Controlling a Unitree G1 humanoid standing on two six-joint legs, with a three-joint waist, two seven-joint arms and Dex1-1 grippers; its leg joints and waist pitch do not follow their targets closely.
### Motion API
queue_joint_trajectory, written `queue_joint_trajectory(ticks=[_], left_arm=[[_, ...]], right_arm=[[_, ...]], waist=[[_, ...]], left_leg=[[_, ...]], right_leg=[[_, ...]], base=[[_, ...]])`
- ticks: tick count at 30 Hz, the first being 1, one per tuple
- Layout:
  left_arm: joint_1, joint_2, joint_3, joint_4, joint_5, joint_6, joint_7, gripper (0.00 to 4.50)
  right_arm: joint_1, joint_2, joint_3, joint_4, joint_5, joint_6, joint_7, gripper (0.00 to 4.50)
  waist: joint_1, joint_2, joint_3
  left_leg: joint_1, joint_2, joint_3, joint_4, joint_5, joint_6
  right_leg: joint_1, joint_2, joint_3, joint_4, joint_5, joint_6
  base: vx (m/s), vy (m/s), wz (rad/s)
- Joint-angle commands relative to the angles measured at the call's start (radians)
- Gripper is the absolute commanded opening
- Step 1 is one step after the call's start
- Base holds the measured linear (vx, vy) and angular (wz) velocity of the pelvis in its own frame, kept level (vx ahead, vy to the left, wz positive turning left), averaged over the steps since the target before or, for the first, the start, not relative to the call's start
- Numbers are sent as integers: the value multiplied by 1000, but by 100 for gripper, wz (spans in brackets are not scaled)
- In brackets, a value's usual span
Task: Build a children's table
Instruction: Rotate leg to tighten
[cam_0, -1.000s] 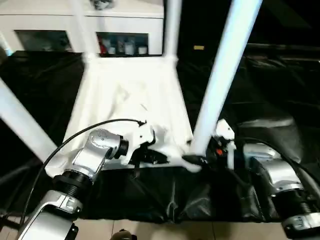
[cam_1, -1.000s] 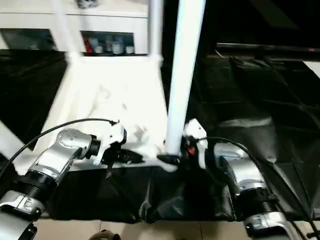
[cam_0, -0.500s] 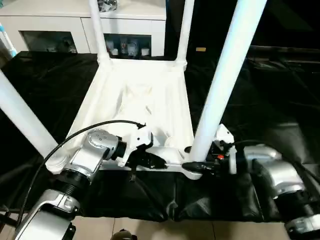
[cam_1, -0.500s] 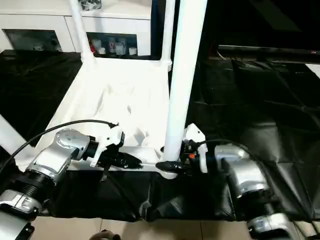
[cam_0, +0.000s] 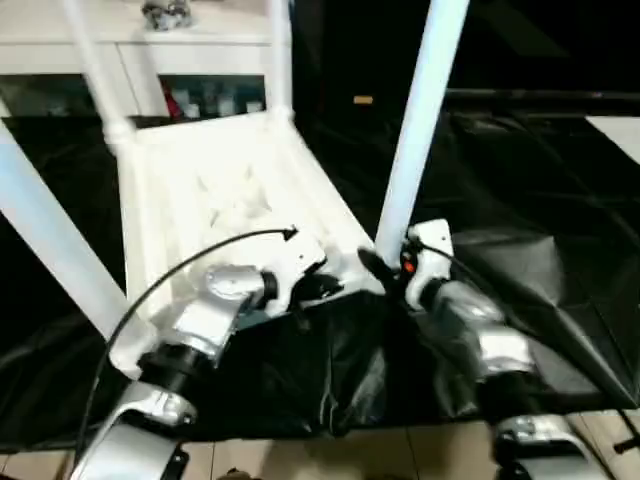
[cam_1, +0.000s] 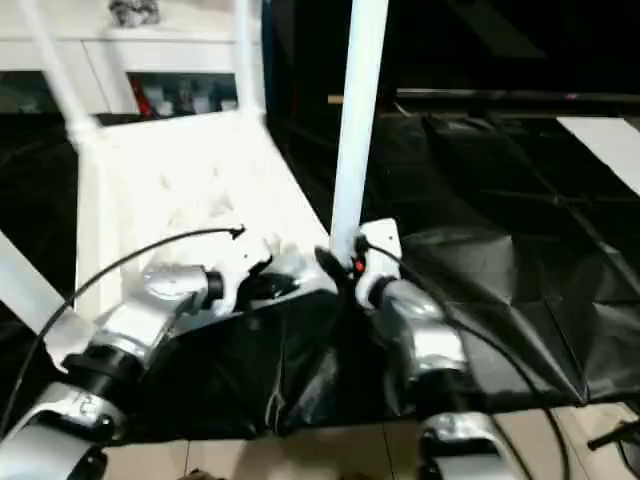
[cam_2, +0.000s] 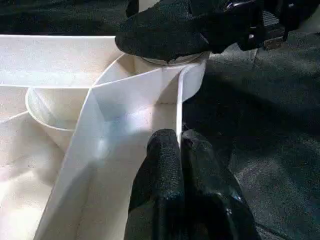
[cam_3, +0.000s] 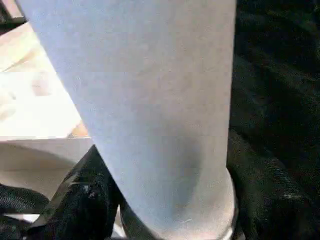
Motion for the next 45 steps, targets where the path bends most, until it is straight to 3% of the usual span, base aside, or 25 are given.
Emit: queue_joint_trajectory(ticks=[1, 7, 13, 16, 20, 21, 24, 27, 37, 41, 42, 43, 45], left_arm=[[-21, -62, -57, -39, -14, -24, -15, 0], [-4, -8, -70, -54, -25, -68, -102, 0], [-3, 59, -83, -62, -45, -89, -236, 0], [-6, 93, -97, -60, -51, -95, -305, 0], [-17, 131, -111, -50, -49, -105, -374, 0], [-19, 136, -113, -49, -50, -106, -386, 0], [-25, 159, -126, -40, -48, -115, -426, 0], [-29, 166, -129, -39, -50, -118, -439, 0], [-5, 144, -101, -71, -76, -97, -388, 0], [-5, 121, -89, -63, -67, -75, -327, 0], [-6, 119, -89, -60, -64, -73, -320, 0], [-13, 96, -83, -42, -47, -64, -260, 0], [-22, 71, -77, -26, -35, -52, -205, 0]], right_arm=[[-2, 64, 80, 5, -11, -15, 55, 336], [18, -35, 110, -58, -11, -20, 195, 385], [66, -165, 174, -144, 23, -29, 482, 392], [75, -228, 200, -180, 54, 10, 625, 392], [71, -290, 229, -203, 85, 33, 770, 392], [70, -297, 232, -204, 87, 36, 789, 367], [56, -323, 248, -197, 93, 66, 865, 360], [48, -334, 257, -195, 98, 80, 900, 327], [58, -328, 275, -208, 100, 113, 915, 261], [82, -311, 258, -220, 98, 110, 867, 235], [84, -308, 256, -219, 97, 109, 859, 231], [91, -279, 234, -204, 83, 89, 782, 229], [93, -241, 212, -182, 66, 64, 693, 221]], waist=[[4, 2, -57], [12, -1, -62], [24, -7, -69], [38, -5, -64], [52, -3, -59], [55, -4, -59], [61, -13, -59], [63, -15, -58], [66, -13, -63], [70, -10, -64], [70, -4, -64], [71, -5, -63], [65, -1, -58]], left_leg=[[11, 40, -26, -85, -320, -9], [9, 41, -22, -80, -262, 17], [4, 40, -15, -67, -142, 84], [8, 44, -14, -68, -164, 91], [16, 51, -13, -73, -236, 53], [16, 51, -13, -74, -248, 45], [15, 51, -15, -76, -251, 37], [12, 51, -16, -76, -238, 37], [10, 50, -16, -73, -198, 39], [12, 50, -15, -72, -193, 37], [12, 49, -15, -72, -195, 35], [13, 49, -16, -73, -201, 32], [16, 45, -18, -77, -263, 7]], right_leg=[[32, -60, 46, -95, -363, -165], [41, -59, 47, -82, -249, -199], [52, -56, 47, -58, -59, -255], [49, -57, 46, -62, -98, -259], [42, -59, 46, -71, -213, -247], [42, -60, 47, -72, -235, -241], [42, -62, 48, -74, -261, -228], [42, -65, 48, -73, -277, -221], [44, -64, 47, -67, -223, -230], [44, -62, 47, -65, -202, -232], [43, -62, 48, -66, -193, -234], [43, -62, 47, -67, -197, -234], [41, -66, 48, -81, -295, -213]], base=[[0, 0, 0], [0, 0, 0], [0, 0, 0], [0, 0, 0], [0, 0, 0], [0, 0, 0], [0, 0, 0], [0, 0, 0], [0, 0, 0], [0, 0, 0], [0, 0, 0], [0, 0, 0], [0, 0, 0]])
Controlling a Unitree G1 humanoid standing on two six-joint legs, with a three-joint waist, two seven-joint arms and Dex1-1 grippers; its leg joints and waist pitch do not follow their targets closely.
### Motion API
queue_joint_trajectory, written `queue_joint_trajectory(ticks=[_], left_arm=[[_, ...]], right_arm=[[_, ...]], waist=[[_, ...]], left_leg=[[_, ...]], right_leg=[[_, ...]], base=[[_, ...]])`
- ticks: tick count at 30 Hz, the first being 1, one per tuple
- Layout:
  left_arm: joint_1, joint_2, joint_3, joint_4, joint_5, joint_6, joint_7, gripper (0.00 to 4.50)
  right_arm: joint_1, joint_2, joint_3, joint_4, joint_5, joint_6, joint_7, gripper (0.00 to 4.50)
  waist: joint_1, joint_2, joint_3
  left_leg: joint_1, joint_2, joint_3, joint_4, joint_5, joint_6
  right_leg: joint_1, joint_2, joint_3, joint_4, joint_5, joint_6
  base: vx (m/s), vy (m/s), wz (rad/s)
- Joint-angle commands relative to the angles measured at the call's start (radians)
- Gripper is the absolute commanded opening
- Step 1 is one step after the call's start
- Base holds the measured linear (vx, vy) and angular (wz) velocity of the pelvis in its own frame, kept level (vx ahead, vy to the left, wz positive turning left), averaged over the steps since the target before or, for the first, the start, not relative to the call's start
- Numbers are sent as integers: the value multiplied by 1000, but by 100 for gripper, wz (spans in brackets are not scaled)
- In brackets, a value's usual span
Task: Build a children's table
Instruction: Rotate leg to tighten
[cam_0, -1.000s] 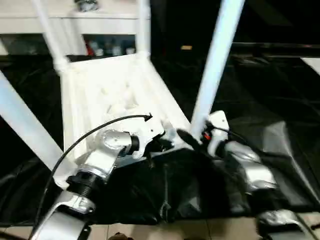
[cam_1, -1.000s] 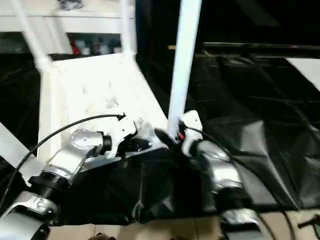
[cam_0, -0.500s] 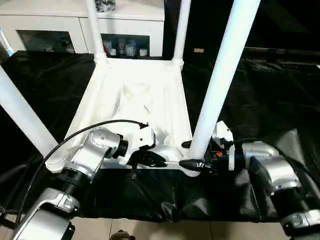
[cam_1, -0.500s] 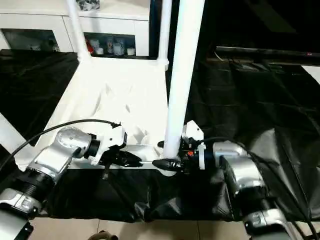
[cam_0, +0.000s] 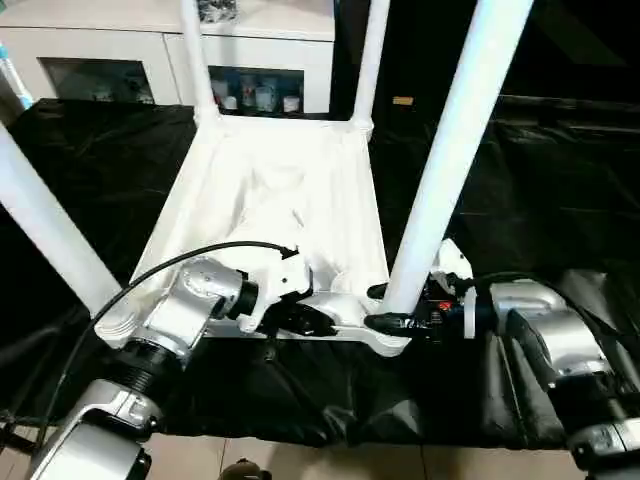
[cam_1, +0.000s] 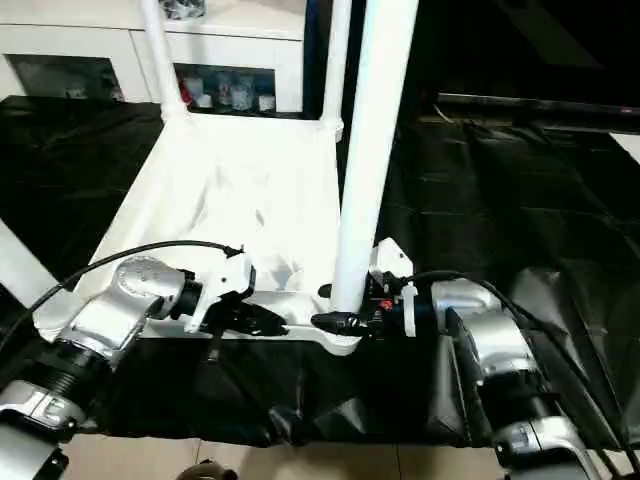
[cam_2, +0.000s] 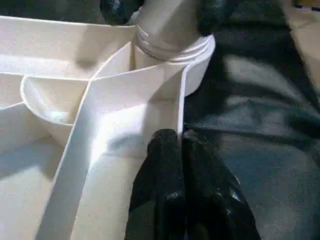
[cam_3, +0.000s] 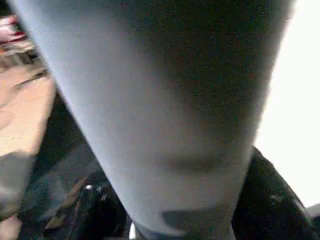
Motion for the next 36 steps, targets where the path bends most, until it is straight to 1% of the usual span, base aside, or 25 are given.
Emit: queue_joint_trajectory(ticks=[1, 3, 5, 6, 7, 8, 9, 10, 11, 12, 13, 14, 15, 16, 17, 20, 22, 24, 26, 28, 30, 31, 32, 34, 36], left_arm=[[-37, -73, 9, 27, 22, 27, 157, 0], [-52, -95, 15, 40, 30, 38, 203, 0], [-69, -120, 23, 57, 38, 52, 252, 0], [-85, -148, 27, 72, 45, 65, 301, 0], [-85, -148, 27, 72, 45, 65, 301, 0], [-99, -181, 32, 86, 55, 81, 361, 0], [-103, -192, 33, 88, 60, 86, 383, 0], [-102, -199, 29, 84, 63, 84, 388, 0], [-99, -209, 22, 74, 65, 82, 383, 0], [-97, -213, 21, 70, 66, 81, 380, 0], [-97, -213, 21, 70, 66, 81, 380, 0], [-96, -212, 18, 71, 67, 71, 368, 0], [-95, -210, 16, 71, 68, 66, 363, 0], [-91, -198, 11, 69, 65, 47, 336, 0], [-88, -193, 10, 68, 63, 37, 323, 0], [-84, -173, 9, 67, 56, 13, 288, 0], [-82, -159, 7, 67, 52, 0, 268, 0], [-77, -138, 6, 63, 45, -13, 226, 0], [-74, -126, 5, 60, 39, -22, 201, 0], [-71, -99, 6, 59, 23, -35, 141, 0], [-69, -84, 5, 59, 13, -42, 99, 0], [-67, -73, 4, 56, 3, -53, 62, 0], [-66, -62, 3, 54, -2, -59, 32, 0], [-66, -54, 2, 55, -2, -66, 16, 0], [-67, -41, -3, 60, -6, -73, -7, 0]], right_arm=[[15, 88, 48, 23, -24, -9, -101, 218], [8, 119, 36, 43, -41, 4, -185, 213], [0, 152, 24, 62, -53, 17, -262, 208], [-12, 197, 7, 100, -72, 26, -376, 205], [-12, 197, 7, 100, -72, 26, -376, 205], [-30, 252, -13, 152, -93, 33, -505, 205], [-37, 271, -21, 170, -99, 34, -545, 205], [-45, 294, -28, 185, -99, 25, -576, 205], [-58, 324, -36, 201, -100, 4, -607, 205], [-63, 337, -40, 205, -100, -9, -613, 238], [-63, 337, -40, 205, -100, -9, -613, 238], [-70, 349, -50, 204, -92, -16, -616, 257], [-71, 351, -54, 202, -87, -12, -615, 273], [-69, 349, -56, 183, -73, 0, -590, 276], [-65, 346, -52, 172, -71, 6, -574, 281], [-47, 321, -30, 136, -74, 13, -514, 317], [-34, 292, -6, 116, -89, 3, -475, 328], [-21, 248, 14, 106, -101, -3, -424, 328], [-16, 226, 18, 104, -103, -6, -393, 328], [-7, 166, 30, 96, -100, -4, -300, 328], [-2, 123, 47, 85, -98, 3, -223, 328], [4, 91, 62, 74, -96, 12, -161, 328], [6, 62, 75, 66, -97, 19, -106, 328], [5, 43, 82, 62, -96, 27, -73, 328], [-4, 25, 85, 68, -91, 32, -40, 303]], waist=[[-11, -2, -56], [-24, -5, -53], [-31, -8, -52], [-36, -17, -51], [-39, -10, -50], [-45, -14, -50], [-52, -11, -49], [-55, -10, -48], [-64, -10, -49], [-70, -8, -51], [-73, -9, -52], [-73, -6, -55], [-73, -6, -55], [-74, -3, -53], [-75, -4, -55], [-74, -2, -57], [-73, -3, -59], [-68, -5, -60], [-66, -6, -61], [-61, -6, -65], [-57, -4, -67], [-54, -3, -68], [-52, -2, -68], [-39, 1, -68], [-32, 1, -70]], left_leg=[[19, 44, -22, -79, -277, -2], [19, 41, -28, -83, -311, -16], [23, 40, -30, -82, -336, -19], [18, 40, -32, -83, -332, -15], [21, 40, -33, -83, -336, -19], [18, 37, -36, -84, -347, -21], [10, 37, -39, -88, -345, -29], [13, 37, -42, -89, -358, -33], [17, 36, -45, -89, -391, -37], [19, 37, -46, -89, -411, -37], [16, 36, -47, -90, -411, -33], [15, 38, -47, -93, -402, -27], [15, 40, -45, -96, -396, -23], [17, 41, -44, -97, -409, -23], [17, 40, -43, -96, -411, -22], [16, 40, -38, -96, -389, -12], [16, 41, -35, -94, -371, -5], [16, 40, -30, -89, -334, 8], [14, 40, -28, -87, -321, 14], [15, 40, -25, -83, -289, 22], [14, 41, -22, -80, -247, 39], [12, 41, -22, -79, -225, 46], [13, 43, -21, -79, -217, 50], [12, 47, -19, -76, -190, 63], [16, 48, -17, -76, -198, 58]], right_leg=[[35, -67, 46, -88, -328, -201], [34, -65, 43, -99, -437, -159], [30, -66, 42, -107, -493, -137], [30, -67, 41, -108, -515, -126], [25, -68, 41, -109, -528, -126], [29, -68, 36, -114, -564, -109], [30, -69, 35, -114, -572, -99], [28, -68, 32, -117, -587, -92], [25, -69, 28, -123, -607, -83], [25, -69, 27, -125, -602, -82], [27, -68, 26, -126, -591, -82], [30, -67, 28, -123, -549, -91], [29, -65, 30, -120, -498, -107], [26, -61, 32, -119, -467, -122], [27, -60, 33, -116, -452, -128], [30, -61, 38, -110, -382, -155], [32, -62, 40, -107, -355, -165], [33, -61, 41, -103, -314, -182], [34, -62, 42, -100, -307, -191], [37, -61, 42, -95, -268, -204], [40, -58, 42, -87, -195, -225], [44, -56, 41, -83, -160, -235], [44, -55, 40, -81, -145, -241], [47, -53, 38, -72, -96, -260], [44, -55, 38, -71, -96, -268]], base=[[0, 0, 0], [0, 0, 0], [0, 0, 0], [0, 0, 0], [0, 0, 0], [0, 0, 0], [0, 0, 0], [0, 0, 0], [0, 0, 0], [0, 0, 0], [0, 0, 0], [0, 0, 0], [0, 0, 0], [0, 0, 0], [0, 0, 0], [0, 0, 0], [0, 0, 0], [0, 0, 0], [0, 0, 0], [0, 0, 0], [0, 0, 0], [0, 0, 0], [0, 0, 0], [0, 0, 0], [0, 0, 0]])
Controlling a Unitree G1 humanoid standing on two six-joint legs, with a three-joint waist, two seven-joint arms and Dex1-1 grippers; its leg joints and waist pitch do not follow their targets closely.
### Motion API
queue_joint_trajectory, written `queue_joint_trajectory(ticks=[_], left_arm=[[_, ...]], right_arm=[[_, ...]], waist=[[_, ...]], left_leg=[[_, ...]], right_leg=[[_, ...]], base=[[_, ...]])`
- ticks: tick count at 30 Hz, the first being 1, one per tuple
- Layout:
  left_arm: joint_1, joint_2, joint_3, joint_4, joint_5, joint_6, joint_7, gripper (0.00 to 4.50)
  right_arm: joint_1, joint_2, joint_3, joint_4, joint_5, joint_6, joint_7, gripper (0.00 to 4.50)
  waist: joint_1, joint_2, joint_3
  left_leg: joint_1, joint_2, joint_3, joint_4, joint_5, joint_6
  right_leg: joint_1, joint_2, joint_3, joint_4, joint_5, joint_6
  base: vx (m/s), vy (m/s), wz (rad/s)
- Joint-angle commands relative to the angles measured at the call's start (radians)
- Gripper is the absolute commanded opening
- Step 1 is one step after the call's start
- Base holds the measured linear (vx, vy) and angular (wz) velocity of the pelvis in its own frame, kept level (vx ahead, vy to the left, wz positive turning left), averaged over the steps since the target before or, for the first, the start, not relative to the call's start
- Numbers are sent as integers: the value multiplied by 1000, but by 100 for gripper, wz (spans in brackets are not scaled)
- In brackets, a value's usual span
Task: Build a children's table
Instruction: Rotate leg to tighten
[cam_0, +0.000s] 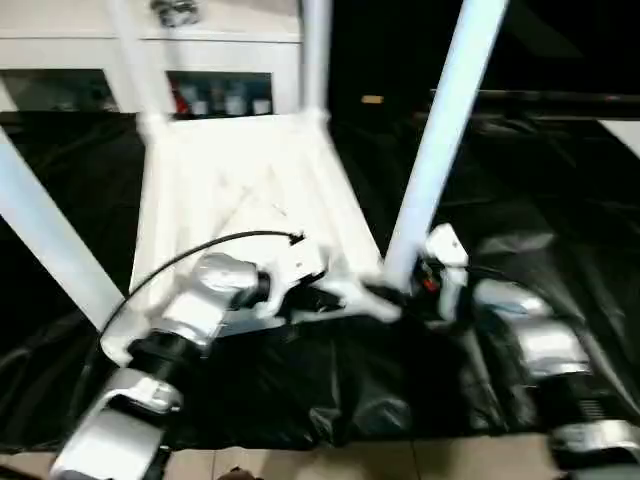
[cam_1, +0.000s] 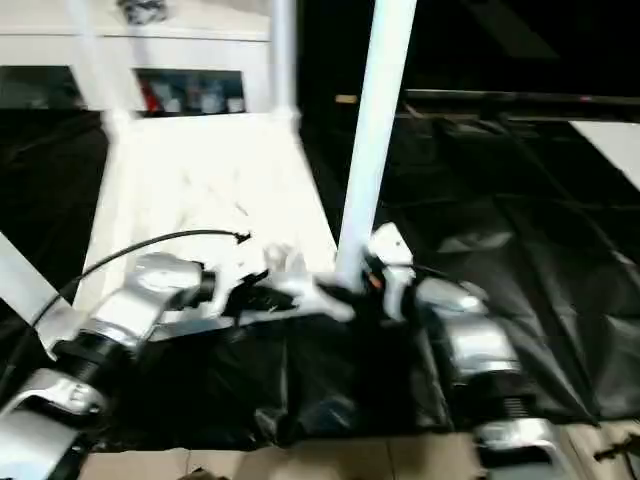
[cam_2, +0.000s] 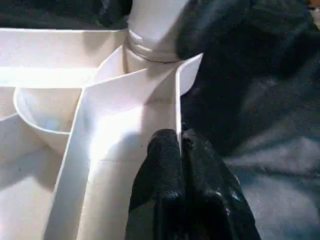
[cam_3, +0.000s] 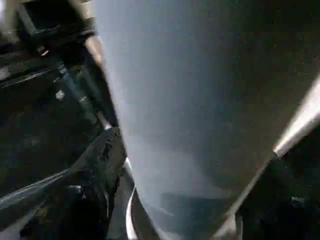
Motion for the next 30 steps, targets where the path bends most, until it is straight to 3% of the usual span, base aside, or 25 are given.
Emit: queue_joint_trajectory(ticks=[1, 6, 19, 20, 21, 22, 24, 27, 30], left_arm=[[-14, -19, -24, -39, -24, -32, -22, 0], [-7, 3, -31, -36, -32, -41, -78, 0], [-18, 6, -22, -9, -16, -31, -52, 0], [-25, -22, -14, -1, 2, -9, 26, 0], [-27, -30, -13, 0, 6, -4, 44, 0], [-29, -60, -7, -1, 16, 22, 108, 0], [-29, -78, -5, -4, 20, 38, 140, 0], [-36, -131, 0, 4, 37, 75, 238, 0], [-43, -183, -1, 17, 52, 110, 319, 0]], right_arm=[[22, 9, 85, 27, -9, 38, 68, 295], [7, -13, 95, 26, 18, 60, 146, 255], [30, 12, 103, 16, 4, 52, 127, 233], [16, 71, 62, 77, -24, 19, -34, 232], [12, 85, 52, 92, -31, 12, -73, 232], [-3, 133, 21, 141, -46, -2, -202, 231], [-10, 158, 5, 162, -50, -2, -267, 228], [-33, 231, -35, 208, -52, 14, -437, 212], [-47, 297, -47, 225, -73, 13, -569, 208]], waist=[[1, 5, -60], [4, 4, -56], [4, 7, -57], [3, 6, -55], [-3, 6, -51], [-11, 6, -45], [-18, 2, -44], [-37, 4, -41], [-51, 9, -43]], left_leg=[[13, 48, -16, -67, -204, 55], [17, 49, -17, -71, -268, 27], [14, 48, -19, -73, -264, 13], [15, 48, -19, -74, -276, 9], [18, 47, -20, -77, -303, -8], [21, 43, -25, -80, -357, -26], [26, 41, -35, -82, -405, -42], [24, 39, -42, -87, -440, -44], [24, 37, -48, -88, -469, -44]], right_leg=[[48, -57, 42, -55, -116, -264], [45, -61, 44, -66, -225, -242], [45, -61, 44, -65, -219, -234], [43, -61, 45, -67, -238, -230], [35, -65, 46, -74, -289, -223], [35, -66, 43, -85, -399, -195], [34, -70, 38, -99, -538, -141], [29, -67, 34, -110, -592, -101], [29, -65, 26, -116, -596, -90]], base=[[0, 0, 0], [0, 0, 0], [0, 0, 0], [0, 0, 0], [0, 0, 0], [0, 0, 0], [0, 0, 0], [0, 0, 0], [0, 0, 0]])
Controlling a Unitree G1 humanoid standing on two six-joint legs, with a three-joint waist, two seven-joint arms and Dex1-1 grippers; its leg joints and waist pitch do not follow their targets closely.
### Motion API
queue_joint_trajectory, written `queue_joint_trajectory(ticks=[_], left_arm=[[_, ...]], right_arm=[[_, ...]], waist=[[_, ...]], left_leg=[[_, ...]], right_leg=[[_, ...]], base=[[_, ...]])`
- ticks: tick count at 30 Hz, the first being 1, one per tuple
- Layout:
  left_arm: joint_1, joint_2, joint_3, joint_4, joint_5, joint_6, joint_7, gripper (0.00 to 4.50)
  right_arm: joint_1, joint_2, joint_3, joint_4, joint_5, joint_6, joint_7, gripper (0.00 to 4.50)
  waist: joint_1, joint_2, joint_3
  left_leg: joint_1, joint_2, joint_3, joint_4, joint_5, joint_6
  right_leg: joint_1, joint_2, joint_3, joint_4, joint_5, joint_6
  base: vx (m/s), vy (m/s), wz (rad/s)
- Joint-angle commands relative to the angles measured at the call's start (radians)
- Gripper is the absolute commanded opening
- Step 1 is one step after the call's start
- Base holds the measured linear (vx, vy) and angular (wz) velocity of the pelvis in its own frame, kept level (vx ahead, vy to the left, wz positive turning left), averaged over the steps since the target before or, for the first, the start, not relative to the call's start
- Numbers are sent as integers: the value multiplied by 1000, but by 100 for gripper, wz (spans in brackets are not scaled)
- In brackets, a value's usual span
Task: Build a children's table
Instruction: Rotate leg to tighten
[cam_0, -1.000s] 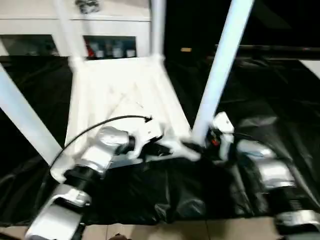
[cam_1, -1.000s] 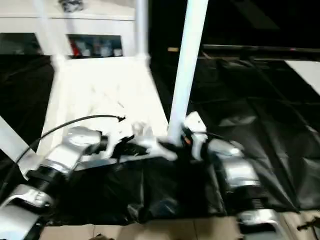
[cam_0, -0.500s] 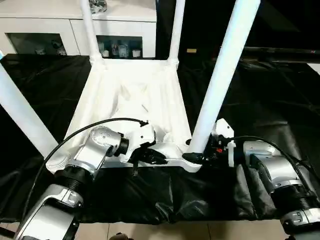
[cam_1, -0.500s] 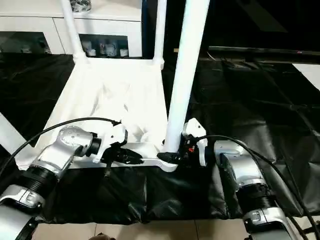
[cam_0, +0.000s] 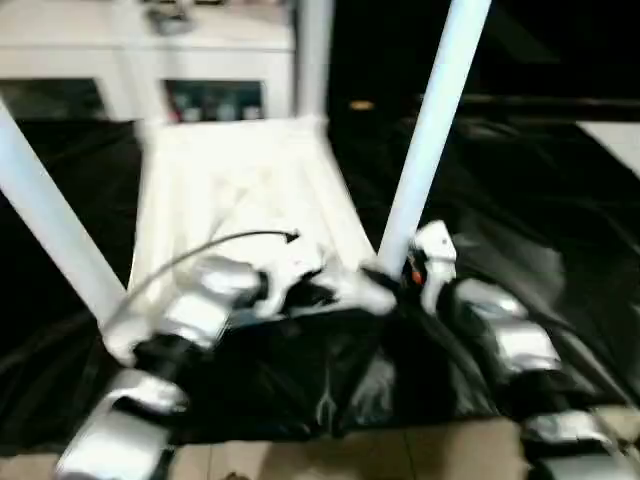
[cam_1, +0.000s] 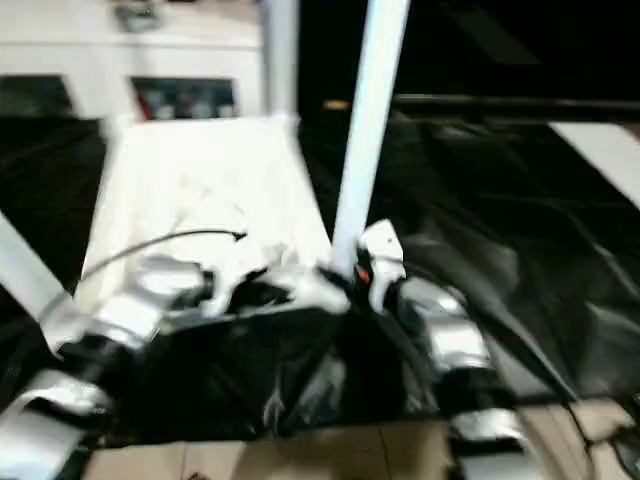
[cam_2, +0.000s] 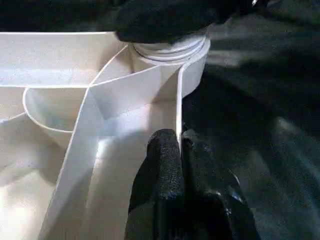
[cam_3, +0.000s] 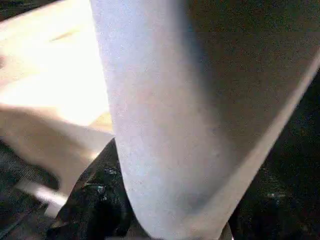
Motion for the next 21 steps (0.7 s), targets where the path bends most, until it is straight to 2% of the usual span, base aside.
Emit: queue_joint_trajectory(ticks=[1, 2, 4, 6, 7, 8, 10, 11, 13, 15, 16, 19, 21], left_arm=[[-37, -82, -33, -10, -4, 9, 50, 0], [-37, -91, -36, -7, 2, 13, 62, 0], [-35, -99, -37, -10, 9, 13, 72, 0], [-28, -89, -41, -24, 6, 3, 50, 0], [-24, -82, -43, -30, 4, -4, 38, 0], [-20, -70, -46, -39, 0, -12, 17, 0], [-17, -54, -45, -43, -7, -24, -7, 0], [-16, -46, -46, -44, -10, -32, -20, 0], [-10, -26, -50, -57, -18, -40, -59, 0], [-6, -9, -52, -66, -26, -51, -91, 0], [-4, 1, -52, -72, -32, -61, -116, 0], [9, 53, -64, -100, -57, -82, -234, 0], [11, 59, -66, -104, -60, -84, -249, 0]], right_arm=[[17, 85, 67, 70, -31, 51, -55, 206], [15, 96, 72, 72, -45, 43, -79, 206], [10, 111, 72, 83, -62, 8, -110, 206], [11, 116, 42, 73, -30, -11, -99, 206], [13, 115, 30, 65, -14, -12, -88, 256], [15, 110, 21, 56, -1, -7, -72, 269], [23, 89, 34, 39, -3, -6, -31, 272], [27, 76, 46, 31, -11, -12, -16, 287], [39, 46, 71, 10, -16, -15, 42, 310], [52, 16, 93, -11, -15, -19, 114, 314], [62, -4, 109, -24, -14, -26, 166, 314], [101, -88, 150, -98, 17, -19, 357, 314], [105, -98, 155, -104, 21, -18, 378, 314]], waist=[[-5, 12, -40], [-11, 8, -39], [-14, 10, -37], [-17, 12, -37], [-17, 14, -38], [-16, 16, -39], [-14, 15, -43], [-11, 15, -43], [-7, 14, -47], [-1, 11, -50], [0, 10, -51], [12, 8, -54], [17, 9, -58]], left_leg=[[14, 39, -42, -90, -472, -44], [11, 37, -42, -90, -484, -41], [22, 35, -41, -86, -517, -33], [23, 34, -44, -86, -536, -26], [19, 35, -45, -89, -533, -23], [20, 37, -46, -91, -531, -23], [15, 40, -44, -95, -510, -18], [13, 41, -40, -96, -493, -17], [15, 41, -34, -94, -462, -14], [9, 42, -26, -91, -392, 5], [9, 42, -24, -89, -379, 12], [10, 42, -14, -80, -317, 47], [9, 44, -10, -76, -265, 59]], right_leg=[[21, -63, 29, -103, -585, -98], [22, -60, 26, -105, -583, -94], [10, -62, 25, -115, -619, -85], [12, -61, 21, -120, -632, -74], [16, -61, 21, -119, -615, -76], [17, -61, 21, -118, -597, -81], [22, -60, 26, -110, -522, -105], [21, -60, 32, -104, -469, -126], [22, -58, 38, -94, -390, -160], [30, -58, 44, -82, -297, -195], [31, -58, 45, -80, -282, -201], [33, -57, 48, -73, -226, -227], [33, -56, 50, -61, -154, -253]], base=[[0, 0, 0], [0, 0, 0], [0, 0, 0], [0, 0, 0], [0, 0, 0], [0, 0, 0], [0, 0, 0], [0, 0, 0], [0, 0, 0], [0, 0, 0], [51, -16, 4], [58, -26, 7], [64, -38, 8]])
